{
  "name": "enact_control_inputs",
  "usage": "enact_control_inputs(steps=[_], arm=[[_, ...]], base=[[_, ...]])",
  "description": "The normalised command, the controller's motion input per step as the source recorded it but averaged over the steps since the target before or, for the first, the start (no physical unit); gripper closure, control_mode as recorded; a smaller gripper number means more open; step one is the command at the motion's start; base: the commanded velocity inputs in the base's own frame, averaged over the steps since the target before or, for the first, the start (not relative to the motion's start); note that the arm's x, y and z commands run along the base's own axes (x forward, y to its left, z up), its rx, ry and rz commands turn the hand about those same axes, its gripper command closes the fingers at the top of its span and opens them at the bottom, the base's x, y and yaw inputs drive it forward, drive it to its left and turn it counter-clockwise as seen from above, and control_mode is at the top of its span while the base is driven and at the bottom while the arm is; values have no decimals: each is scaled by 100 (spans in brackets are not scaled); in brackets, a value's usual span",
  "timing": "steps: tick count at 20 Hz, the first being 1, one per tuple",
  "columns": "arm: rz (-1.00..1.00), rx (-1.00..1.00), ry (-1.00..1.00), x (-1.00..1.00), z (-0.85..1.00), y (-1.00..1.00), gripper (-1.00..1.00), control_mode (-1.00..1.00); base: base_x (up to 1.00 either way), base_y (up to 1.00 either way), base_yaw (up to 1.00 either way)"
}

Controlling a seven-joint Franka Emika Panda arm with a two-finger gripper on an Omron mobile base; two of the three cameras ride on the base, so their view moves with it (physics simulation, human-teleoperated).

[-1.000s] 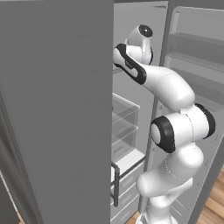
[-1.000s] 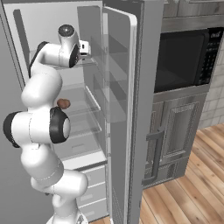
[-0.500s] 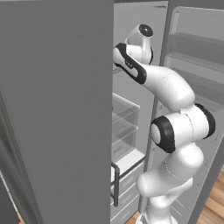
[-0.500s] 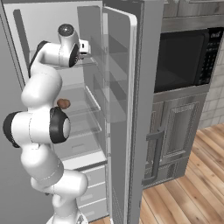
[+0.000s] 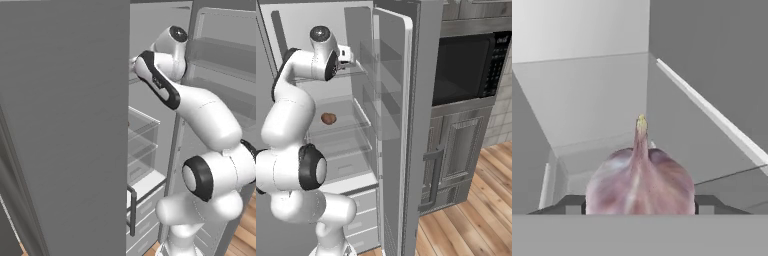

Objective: Retrieve the bottle and the shaker from the cabinet and place them next to the mixing bowl on the counter. Then add garlic from the fridge to the mixing bowl.

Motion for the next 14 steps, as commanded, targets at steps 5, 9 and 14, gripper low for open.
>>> enact_control_inputs(steps=[5,9,14], arm=[[0,0,0,-97,5,-16,100,-100],[0,0,0,-96,0,-27,100,-100],[0,0,3,-100,3,-19,100,-100]], base=[[0,0,0],[0,0,0],[0,0,0]])
